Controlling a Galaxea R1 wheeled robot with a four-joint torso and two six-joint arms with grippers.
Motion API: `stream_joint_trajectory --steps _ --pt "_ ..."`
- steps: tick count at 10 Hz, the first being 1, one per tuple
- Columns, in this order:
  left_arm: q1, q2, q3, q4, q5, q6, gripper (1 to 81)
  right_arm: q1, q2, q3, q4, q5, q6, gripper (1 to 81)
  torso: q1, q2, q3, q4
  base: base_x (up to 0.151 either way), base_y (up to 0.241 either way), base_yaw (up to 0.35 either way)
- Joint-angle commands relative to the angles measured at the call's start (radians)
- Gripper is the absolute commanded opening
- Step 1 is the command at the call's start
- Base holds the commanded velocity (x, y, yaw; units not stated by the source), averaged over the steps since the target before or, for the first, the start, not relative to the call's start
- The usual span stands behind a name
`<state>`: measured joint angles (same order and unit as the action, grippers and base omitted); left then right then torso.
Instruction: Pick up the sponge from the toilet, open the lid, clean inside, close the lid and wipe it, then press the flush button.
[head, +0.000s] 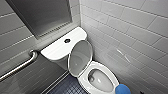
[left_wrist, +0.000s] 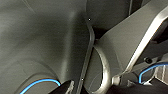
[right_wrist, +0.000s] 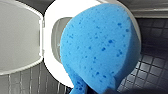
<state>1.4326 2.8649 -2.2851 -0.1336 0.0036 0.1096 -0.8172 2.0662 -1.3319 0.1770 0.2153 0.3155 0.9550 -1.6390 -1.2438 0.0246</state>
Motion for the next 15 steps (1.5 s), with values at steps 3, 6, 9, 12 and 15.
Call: stream_joint_trajectory --steps 3,6,9,12,15 --pt "0.024 -0.001 0.013 -0.004 0.093 0.009 81.1 0.333 0.123 -0.141 -0.03 -0.32 -0.003 1.0 0.0 0.0 0.0 0.0 0.0 0.0 0.0" --pt "0.021 -0.002 0.013 -0.006 0.093 0.007 81.1 0.43 0.246 -0.259 -0.031 -0.429 -0.003 1.0 0.0 0.0 0.0 0.0 0.0 0.0 0.0" --pt "0.021 -0.002 0.013 -0.009 0.093 0.007 81.1 0.534 0.419 -0.445 -0.097 -0.546 -0.001 1.0 0.0 0.0 0.0 0.0 0.0 0.0 0.0" --pt "0.021 0.001 0.007 -0.011 0.093 0.004 81.1 0.569 0.583 -0.586 -0.125 -0.582 -0.001 1.0 0.0 0.0 0.0 0.0 0.0 0.0 0.0" --pt "0.021 0.001 0.007 -0.009 0.093 0.005 81.1 0.585 0.714 -0.714 -0.137 -0.583 -0.001 1.0 0.0 0.0 0.0 0.0 0.0 0.0 0.0"
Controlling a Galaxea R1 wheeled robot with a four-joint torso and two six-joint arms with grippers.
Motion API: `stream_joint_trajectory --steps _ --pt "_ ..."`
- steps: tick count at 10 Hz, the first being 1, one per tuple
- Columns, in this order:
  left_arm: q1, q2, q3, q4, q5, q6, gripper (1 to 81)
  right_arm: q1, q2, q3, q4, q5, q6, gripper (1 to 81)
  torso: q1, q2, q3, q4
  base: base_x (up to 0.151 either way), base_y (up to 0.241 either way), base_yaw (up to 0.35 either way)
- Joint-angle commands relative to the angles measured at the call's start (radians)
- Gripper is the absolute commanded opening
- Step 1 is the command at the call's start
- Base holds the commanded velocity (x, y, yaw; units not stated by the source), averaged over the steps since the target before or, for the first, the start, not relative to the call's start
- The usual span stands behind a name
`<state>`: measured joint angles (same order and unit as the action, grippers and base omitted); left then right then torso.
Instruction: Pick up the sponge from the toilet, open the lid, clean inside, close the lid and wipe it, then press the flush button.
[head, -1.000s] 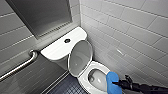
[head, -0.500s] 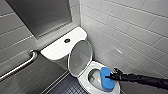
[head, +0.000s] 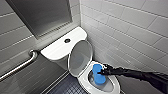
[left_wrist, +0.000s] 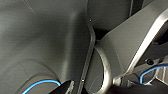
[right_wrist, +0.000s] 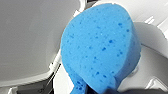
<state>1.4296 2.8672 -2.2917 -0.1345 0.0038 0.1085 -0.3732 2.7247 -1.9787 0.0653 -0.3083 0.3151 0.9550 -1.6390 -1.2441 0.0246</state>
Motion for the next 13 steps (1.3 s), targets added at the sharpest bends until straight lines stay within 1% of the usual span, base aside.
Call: stream_joint_trajectory --steps 1,2,3,4,5,6,7,9,10,13 --pt "0.024 -0.002 0.014 -0.008 0.094 0.007 81.1 0.141 0.085 -0.103 -0.024 -0.057 0.005 1.0 0.0 0.0 0.0 0.0 0.0 0.0 0.0" --pt "0.024 -0.002 0.014 -0.008 0.094 0.005 81.1 0.135 0.118 -0.174 -0.022 -0.039 0.01 1.0 0.0 0.0 0.0 0.0 0.0 0.0 0.0" --pt "0.024 -0.002 0.014 -0.01 0.094 0.005 81.1 0.119 0.141 -0.246 -0.012 0.005 0.018 1.0 0.0 0.0 0.0 0.0 0.0 0.0 0.0" --pt "0.024 -0.002 0.014 -0.01 0.094 0.005 81.1 0.107 0.17 -0.319 -0.004 0.071 0.06 1.0 0.0 0.0 0.0 0.0 0.0 0.0 0.0" --pt "0.024 0.0 0.014 -0.01 0.096 0.005 81.1 0.101 0.195 -0.385 -0.005 0.089 0.091 1.0 0.0 0.0 0.0 0.0 0.0 0.0 0.0" --pt "0.024 0.0 0.014 -0.01 0.096 0.005 81.1 0.095 0.206 -0.426 -0.002 0.092 0.102 1.0 0.0 0.0 0.0 0.0 0.0 0.0 0.0" --pt "0.024 0.005 0.014 -0.005 0.097 0.007 81.1 0.09 0.185 -0.41 -0.004 0.097 0.113 1.0 0.0 0.0 0.0 0.0 0.0 0.0 0.0" --pt "0.024 0.018 -0.011 -0.001 0.1 0.007 81.1 0.087 0.073 -0.261 -0.004 0.11 0.116 1.0 0.0 0.0 0.0 0.0 0.0 0.0 0.0" --pt "0.024 0.029 -0.024 0.001 0.104 0.008 81.1 0.081 0.019 -0.196 0.007 0.13 0.123 1.0 0.0 0.0 0.0 0.0 0.0 0.0 0.0" --pt "0.025 0.067 -0.074 0.003 0.105 0.014 81.1 0.056 -0.107 -0.031 0.013 0.168 0.128 1.0 0.0 0.0 0.0 0.0 0.0 0.0 0.0"
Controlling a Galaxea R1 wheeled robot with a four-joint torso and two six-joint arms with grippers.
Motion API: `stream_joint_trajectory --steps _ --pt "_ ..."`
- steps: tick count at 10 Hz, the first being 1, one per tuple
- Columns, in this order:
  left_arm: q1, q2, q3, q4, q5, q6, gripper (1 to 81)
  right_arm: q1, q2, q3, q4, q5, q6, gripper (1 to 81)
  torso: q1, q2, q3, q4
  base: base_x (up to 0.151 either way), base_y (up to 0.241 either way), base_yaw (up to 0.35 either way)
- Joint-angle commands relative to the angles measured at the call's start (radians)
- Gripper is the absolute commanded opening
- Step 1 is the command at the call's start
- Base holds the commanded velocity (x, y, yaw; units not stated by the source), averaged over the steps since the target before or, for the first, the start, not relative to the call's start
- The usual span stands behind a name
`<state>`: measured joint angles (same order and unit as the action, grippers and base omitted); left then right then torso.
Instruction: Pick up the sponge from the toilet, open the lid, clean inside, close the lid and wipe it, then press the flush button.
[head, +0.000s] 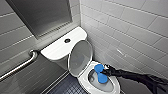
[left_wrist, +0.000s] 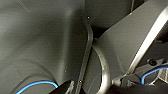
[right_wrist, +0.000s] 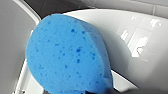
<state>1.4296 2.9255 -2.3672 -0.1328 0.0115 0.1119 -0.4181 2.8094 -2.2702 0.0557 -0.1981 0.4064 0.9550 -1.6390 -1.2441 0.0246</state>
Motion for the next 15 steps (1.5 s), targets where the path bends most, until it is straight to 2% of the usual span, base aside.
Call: stream_joint_trajectory --steps 1,3,9,12,15 --pt "0.025 0.009 0.002 0.001 0.097 0.011 81.1 0.103 -0.235 0.324 0.021 0.068 0.037 1.0 0.0 0.0 0.0 0.0 0.0 0.0 0.0" --pt "0.024 0.009 0.002 0.001 0.097 0.011 81.1 0.08 -0.317 0.426 0.024 0.081 0.037 1.0 0.0 0.0 0.0 0.0 0.0 0.0 0.0" --pt "0.024 0.009 0.003 -0.001 0.099 0.011 81.1 -0.095 -0.413 0.473 0.05 0.17 0.038 1.0 0.0 0.0 0.0 0.0 0.0 0.0 0.0" --pt "0.024 0.009 0.002 -0.001 0.099 0.011 81.1 -0.149 -0.523 0.588 0.05 0.21 0.037 1.0 0.0 0.0 0.0 0.0 0.0 0.0 0.0" --pt "0.024 0.009 0.002 -0.001 0.099 0.011 81.1 -0.271 -0.597 0.652 0.05 0.305 0.037 1.0 0.0 0.0 0.0 0.0 0.0 0.0 0.0"
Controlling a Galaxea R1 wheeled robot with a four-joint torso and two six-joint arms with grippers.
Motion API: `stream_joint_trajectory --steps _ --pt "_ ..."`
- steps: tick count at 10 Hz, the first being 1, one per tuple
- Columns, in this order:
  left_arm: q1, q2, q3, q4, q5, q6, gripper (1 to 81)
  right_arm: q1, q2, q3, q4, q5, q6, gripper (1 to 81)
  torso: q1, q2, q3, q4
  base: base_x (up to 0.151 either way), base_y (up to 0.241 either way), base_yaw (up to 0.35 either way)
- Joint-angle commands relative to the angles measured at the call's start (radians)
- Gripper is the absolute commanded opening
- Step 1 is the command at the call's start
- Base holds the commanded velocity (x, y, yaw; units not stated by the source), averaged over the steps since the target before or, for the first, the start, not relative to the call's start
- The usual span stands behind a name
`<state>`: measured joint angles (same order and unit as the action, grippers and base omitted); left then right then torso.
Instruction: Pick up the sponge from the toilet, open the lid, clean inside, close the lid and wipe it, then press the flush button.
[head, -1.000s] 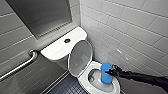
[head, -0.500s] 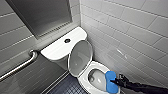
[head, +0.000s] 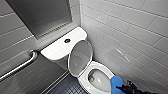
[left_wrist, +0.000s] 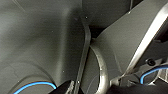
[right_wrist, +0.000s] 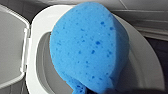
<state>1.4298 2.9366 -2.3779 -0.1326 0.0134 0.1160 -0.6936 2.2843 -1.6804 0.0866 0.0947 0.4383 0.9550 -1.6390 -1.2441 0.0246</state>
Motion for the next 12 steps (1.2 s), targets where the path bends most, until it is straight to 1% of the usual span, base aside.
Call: stream_joint_trajectory --steps 1,2,4,6,7,8,9,10,11,12 --pt "0.025 -0.002 0.012 -0.001 0.097 0.007 81.1 -0.051 -0.093 0.08 0.018 0.048 0.005 1.0 0.0 0.0 0.0 0.0 0.0 0.0 0.0" --pt "0.025 -0.002 0.012 0.001 0.097 0.007 81.1 -0.103 -0.119 0.096 0.016 0.084 0.004 1.0 0.0 0.0 0.0 0.0 0.0 0.0 0.0" --pt "0.024 -0.002 0.012 0.001 0.097 0.008 81.1 -0.215 -0.183 0.12 0.007 0.106 0.002 1.0 0.0 0.0 0.0 0.0 0.0 0.0 0.0" --pt "0.024 -0.002 0.012 0.002 0.096 0.008 81.1 -0.358 -0.237 0.146 0.004 0.152 -0.007 1.0 0.0 0.0 0.0 0.0 0.0 0.0 0.0" --pt "0.025 0.0 0.012 0.005 0.096 0.008 81.1 -0.419 -0.256 0.154 -0.01 0.161 -0.007 1.0 0.0 0.0 0.0 0.0 0.0 0.0 0.0" --pt "0.025 -0.002 0.012 0.005 0.096 0.008 81.1 -0.464 -0.289 0.198 -0.039 0.198 -0.009 1.0 0.0 0.0 0.0 0.0 0.0 0.0 0.0" --pt "0.025 0.0 0.012 0.005 0.096 0.01 81.1 -0.479 -0.318 0.24 -0.072 0.23 -0.009 1.0 0.0 0.0 0.0 0.0 0.0 0.0 0.0" --pt "0.024 0.0 0.012 0.005 0.096 0.01 81.1 -0.476 -0.361 0.313 -0.128 0.244 -0.007 1.0 0.0 0.0 0.0 0.0 0.0 0.0 0.0" --pt "0.024 -0.002 0.012 0.005 0.096 0.01 81.1 -0.441 -0.401 0.374 -0.156 0.244 -0.007 1.0 0.0 0.0 0.0 0.0 0.0 0.0 0.0" --pt "0.025 0.0 0.012 0.005 0.097 0.01 81.1 -0.397 -0.43 0.421 -0.163 0.238 -0.009 1.0 0.0 -0.001 0.0 0.0 0.0 0.0 0.0"
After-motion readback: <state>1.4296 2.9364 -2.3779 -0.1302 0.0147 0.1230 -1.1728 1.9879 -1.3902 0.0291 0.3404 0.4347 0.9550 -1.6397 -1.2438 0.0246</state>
